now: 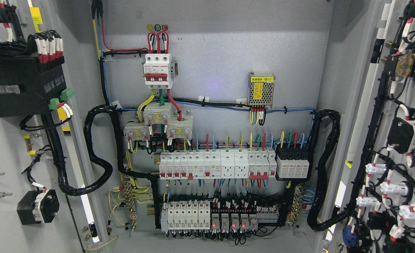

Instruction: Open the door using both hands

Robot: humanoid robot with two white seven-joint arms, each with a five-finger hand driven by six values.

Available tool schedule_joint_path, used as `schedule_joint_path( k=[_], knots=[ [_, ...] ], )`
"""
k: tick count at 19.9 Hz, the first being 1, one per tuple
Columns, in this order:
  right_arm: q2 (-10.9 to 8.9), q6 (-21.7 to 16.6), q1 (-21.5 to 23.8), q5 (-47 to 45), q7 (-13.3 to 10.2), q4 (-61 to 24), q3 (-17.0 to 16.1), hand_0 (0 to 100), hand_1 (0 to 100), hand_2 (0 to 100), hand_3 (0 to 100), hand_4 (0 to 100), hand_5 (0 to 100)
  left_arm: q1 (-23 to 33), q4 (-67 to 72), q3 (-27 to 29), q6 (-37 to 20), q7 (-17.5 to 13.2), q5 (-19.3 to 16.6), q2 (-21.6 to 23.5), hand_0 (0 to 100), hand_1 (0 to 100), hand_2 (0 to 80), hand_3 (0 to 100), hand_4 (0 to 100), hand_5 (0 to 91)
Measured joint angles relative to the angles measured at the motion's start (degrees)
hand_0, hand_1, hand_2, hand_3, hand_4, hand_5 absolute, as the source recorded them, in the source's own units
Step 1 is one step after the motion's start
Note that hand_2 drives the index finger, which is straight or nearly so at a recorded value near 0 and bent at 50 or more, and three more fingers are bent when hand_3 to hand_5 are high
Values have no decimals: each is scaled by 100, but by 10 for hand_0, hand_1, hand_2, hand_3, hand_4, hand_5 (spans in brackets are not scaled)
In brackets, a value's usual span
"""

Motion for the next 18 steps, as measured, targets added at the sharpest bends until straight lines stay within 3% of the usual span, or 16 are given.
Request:
schedule_joint_path(
  k=[11, 18],
  knots=[
    [-669, -726, 1411, 916, 73, -713, -912, 0, 500, 40, 0, 0, 0, 620, -1930, 87, -287, -20, 19, 347, 120, 556, 0, 0, 0, 0],
    [-970, -1150, 2751, 1317, 79, -1381, -1739, 0, 500, 40, 0, 0, 0, 1106, -4002, 128, -313, -899, 2, 868, 120, 556, 0, 0, 0, 0]
  ],
)
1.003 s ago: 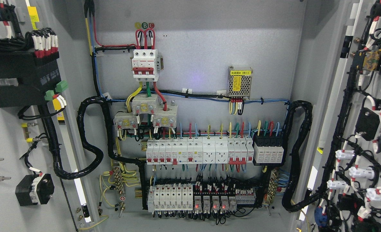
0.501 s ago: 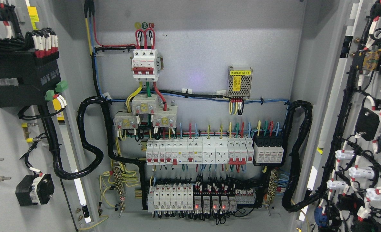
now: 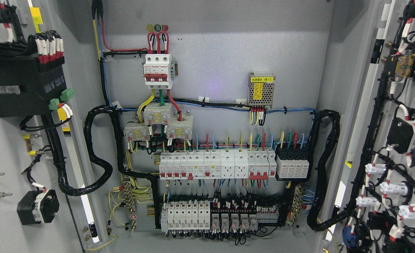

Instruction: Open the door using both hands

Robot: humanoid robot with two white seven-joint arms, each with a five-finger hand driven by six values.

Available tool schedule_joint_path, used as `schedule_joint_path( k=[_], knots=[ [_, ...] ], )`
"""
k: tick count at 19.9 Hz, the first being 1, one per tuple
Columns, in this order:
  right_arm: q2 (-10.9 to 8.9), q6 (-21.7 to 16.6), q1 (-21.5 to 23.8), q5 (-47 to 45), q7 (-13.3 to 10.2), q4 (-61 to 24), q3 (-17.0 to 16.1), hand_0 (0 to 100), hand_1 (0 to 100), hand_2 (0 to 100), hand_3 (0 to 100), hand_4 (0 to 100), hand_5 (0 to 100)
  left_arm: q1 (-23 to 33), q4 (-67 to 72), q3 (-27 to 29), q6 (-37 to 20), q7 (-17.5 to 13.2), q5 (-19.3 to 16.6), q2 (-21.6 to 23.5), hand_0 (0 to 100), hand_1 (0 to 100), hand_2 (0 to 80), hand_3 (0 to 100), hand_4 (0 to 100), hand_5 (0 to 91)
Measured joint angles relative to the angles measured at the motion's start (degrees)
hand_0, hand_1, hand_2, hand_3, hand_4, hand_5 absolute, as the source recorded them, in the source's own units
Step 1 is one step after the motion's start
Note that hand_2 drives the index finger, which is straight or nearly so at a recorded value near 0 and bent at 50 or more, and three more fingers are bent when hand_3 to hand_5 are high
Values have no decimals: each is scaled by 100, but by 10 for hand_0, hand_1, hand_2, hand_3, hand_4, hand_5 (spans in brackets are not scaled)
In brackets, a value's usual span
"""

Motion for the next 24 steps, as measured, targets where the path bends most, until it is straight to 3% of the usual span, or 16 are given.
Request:
schedule_joint_path(
  k=[3, 9, 13, 17, 24],
  knots=[
    [-78, -219, 547, 62, -39, -282, -429, 0, 500, 40, 0, 0, 0, 258, -1035, 49, -10, -121, -7, 253, 120, 556, 0, 0, 0, 0],
    [-270, -1322, 1596, 116, -59, -855, -1185, 0, 500, 40, 0, 0, 0, 556, -2979, 355, -51, -170, -10, 624, 120, 556, 0, 0, 0, 0],
    [-395, -1827, 2164, 125, -64, -1208, -1623, 0, 500, 40, 0, 0, 0, 671, -4054, 526, -237, -205, -8, 796, 120, 556, 0, 0, 0, 0],
    [-487, -2363, 2549, 128, -68, -1485, -1997, 0, 500, 40, 0, 0, 0, 750, -4881, 669, -884, -337, -7, 1011, 120, 556, 0, 0, 0, 0],
    [-593, -2795, 2852, 127, -77, -1775, -2542, 0, 500, 40, 0, 0, 0, 1057, -5832, 884, -1934, -455, -9, 1307, 120, 556, 0, 0, 0, 0]
  ],
)
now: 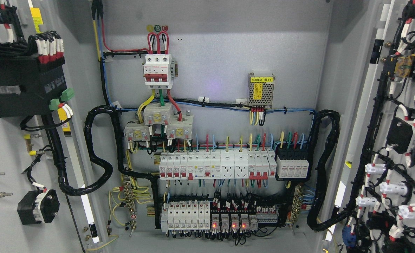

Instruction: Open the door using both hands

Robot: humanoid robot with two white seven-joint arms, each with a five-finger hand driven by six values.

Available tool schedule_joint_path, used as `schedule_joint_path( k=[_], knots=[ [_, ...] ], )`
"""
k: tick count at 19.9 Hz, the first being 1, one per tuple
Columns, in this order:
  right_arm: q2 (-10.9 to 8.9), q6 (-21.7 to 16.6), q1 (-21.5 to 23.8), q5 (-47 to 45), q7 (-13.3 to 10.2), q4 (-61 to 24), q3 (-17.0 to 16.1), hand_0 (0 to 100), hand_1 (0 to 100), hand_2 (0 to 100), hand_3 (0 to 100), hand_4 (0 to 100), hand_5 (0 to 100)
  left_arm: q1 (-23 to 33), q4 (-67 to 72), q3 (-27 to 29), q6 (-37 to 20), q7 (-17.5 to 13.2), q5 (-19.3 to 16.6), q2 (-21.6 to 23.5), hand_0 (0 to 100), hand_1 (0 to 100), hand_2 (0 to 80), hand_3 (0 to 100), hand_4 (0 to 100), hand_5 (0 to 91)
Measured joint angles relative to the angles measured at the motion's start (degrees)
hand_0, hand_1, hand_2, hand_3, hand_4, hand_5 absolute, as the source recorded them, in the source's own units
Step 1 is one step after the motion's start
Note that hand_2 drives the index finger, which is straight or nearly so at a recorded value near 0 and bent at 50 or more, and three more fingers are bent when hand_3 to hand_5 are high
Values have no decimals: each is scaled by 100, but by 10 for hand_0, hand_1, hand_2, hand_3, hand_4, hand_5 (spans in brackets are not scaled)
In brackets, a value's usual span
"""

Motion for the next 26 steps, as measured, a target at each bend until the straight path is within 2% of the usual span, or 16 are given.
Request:
schedule_joint_path(
  k=[5, 11, 15, 18, 26],
  knots=[
    [-84, -438, 67, 3, 59, -125, -232, 0, 500, 40, 0, 0, 0, 258, -430, 234, -462, -10, -2, 112, 120, 556, 0, 0, 0, 0],
    [-142, -571, 73, 44, 73, -209, -479, 0, 500, 40, 0, 0, 0, 579, -741, 687, -571, -67, 7, 169, 120, 556, 0, 0, 0, 0],
    [-159, -575, 29, 62, 86, -240, -697, 0, 500, 40, 0, 0, 0, 761, -873, 1091, -580, -501, 37, 74, 120, 556, 0, 0, 0, 0],
    [-165, -575, 9, 67, 75, -256, -847, 0, 500, 40, 0, 0, 0, 875, -942, 1366, -586, -677, 65, -13, 120, 556, 0, 0, 0, 0],
    [-119, -547, 5, 59, 30, -277, -1282, 0, 500, 40, 0, 0, 0, 943, -1056, 2019, -137, -777, 699, -171, 120, 556, 0, 0, 0, 0]
  ],
)
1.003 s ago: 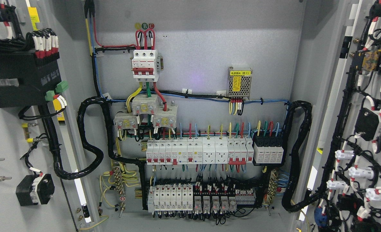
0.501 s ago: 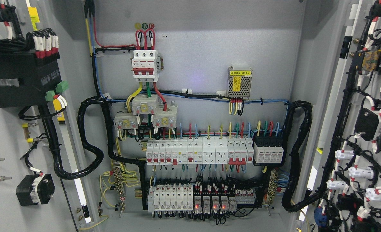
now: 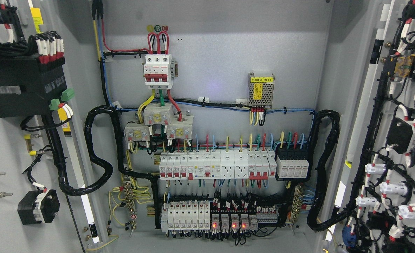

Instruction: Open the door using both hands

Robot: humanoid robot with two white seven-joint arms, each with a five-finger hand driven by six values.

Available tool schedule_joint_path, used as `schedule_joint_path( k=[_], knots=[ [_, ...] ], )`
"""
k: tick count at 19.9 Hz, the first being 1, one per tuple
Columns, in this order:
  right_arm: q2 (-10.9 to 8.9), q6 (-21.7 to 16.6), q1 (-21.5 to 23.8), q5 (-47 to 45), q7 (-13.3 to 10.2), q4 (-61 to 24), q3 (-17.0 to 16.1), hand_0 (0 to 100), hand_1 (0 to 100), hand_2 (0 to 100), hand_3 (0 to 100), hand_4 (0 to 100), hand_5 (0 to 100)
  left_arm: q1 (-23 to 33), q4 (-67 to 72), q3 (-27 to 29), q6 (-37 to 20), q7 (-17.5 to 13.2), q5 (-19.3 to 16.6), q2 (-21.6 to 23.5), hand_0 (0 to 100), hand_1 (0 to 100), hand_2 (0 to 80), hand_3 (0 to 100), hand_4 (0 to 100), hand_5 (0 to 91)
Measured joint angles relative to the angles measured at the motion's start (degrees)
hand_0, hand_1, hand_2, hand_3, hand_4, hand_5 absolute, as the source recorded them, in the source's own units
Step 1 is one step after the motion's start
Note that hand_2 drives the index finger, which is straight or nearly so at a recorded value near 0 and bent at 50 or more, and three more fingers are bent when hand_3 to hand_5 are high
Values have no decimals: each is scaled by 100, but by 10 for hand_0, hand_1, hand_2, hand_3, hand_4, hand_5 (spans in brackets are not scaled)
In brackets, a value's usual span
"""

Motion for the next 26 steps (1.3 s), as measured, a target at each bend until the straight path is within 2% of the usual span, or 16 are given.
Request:
schedule_joint_path(
  k=[3, 7, 11, 19, 26],
  knots=[
    [42, 3, 6, -14, -7, -1, -158, 0, 500, 40, 0, 0, 0, -14, -25, 191, 41, -72, 162, -32, 120, 556, 0, 0, 0, 0],
    [100, 4, 25, -35, -13, 0, -327, 0, 500, 40, 0, 0, 0, -29, -42, 411, 59, -440, 334, -67, 120, 556, 0, 0, 0, 0],
    [183, 4, 71, -49, -17, 4, -487, 0, 500, 40, 0, 0, 0, -34, -46, 682, 78, -641, 687, -67, 120, 556, 0, 0, 0, 0],
    [334, 4, 175, -171, -41, 66, -798, 0, 500, 40, 0, 0, 0, -25, 87, 1165, 152, -734, 1079, -9, 120, 556, 0, 0, 0, 0],
    [397, 4, 77, -296, -54, 150, -1033, 0, 500, 40, 0, 0, 0, -51, 301, 1495, 406, -754, 1380, 67, 120, 556, 0, 0, 0, 0]
  ],
)
